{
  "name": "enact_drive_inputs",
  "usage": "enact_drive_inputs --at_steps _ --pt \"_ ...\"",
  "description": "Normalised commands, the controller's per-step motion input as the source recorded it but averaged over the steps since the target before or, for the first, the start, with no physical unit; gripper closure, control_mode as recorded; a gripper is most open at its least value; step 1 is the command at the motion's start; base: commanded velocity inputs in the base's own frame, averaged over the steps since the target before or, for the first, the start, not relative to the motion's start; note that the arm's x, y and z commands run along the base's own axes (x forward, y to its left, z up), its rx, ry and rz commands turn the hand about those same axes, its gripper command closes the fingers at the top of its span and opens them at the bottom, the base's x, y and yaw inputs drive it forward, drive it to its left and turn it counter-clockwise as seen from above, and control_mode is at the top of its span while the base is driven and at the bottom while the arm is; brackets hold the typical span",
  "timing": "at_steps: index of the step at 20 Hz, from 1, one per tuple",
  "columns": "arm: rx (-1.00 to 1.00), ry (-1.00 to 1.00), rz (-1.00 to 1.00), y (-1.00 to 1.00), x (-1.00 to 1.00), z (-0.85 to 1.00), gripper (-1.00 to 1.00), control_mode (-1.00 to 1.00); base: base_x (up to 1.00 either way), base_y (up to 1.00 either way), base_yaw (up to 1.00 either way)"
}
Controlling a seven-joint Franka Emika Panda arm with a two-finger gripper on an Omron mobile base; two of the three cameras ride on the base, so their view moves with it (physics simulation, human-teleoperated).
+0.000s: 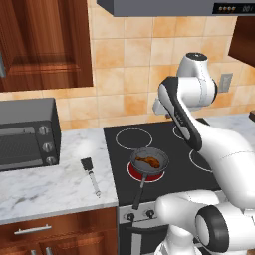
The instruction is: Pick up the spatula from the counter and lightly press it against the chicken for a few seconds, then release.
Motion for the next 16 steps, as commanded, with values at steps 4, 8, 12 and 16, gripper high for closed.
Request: enact_drive_inputs --at_steps 4,8,12,16 --pt "0.0 -0.01 0.0 0.01 -0.01 0.0 -1.0 -1.0 0.0 0.0 0.0" --pt "-0.01 -0.01 0.0 0.1 -0.07 0.0 -1.0 -1.0 0.0 0.0 0.0" --pt "0.0 -0.01 0.0 0.23 -0.3 0.0 -1.0 -1.0 0.0 0.0 0.0" --pt "0.0 -0.04 0.0 0.28 -0.36 0.0 -1.0 -1.0 0.0 0.0 0.0"
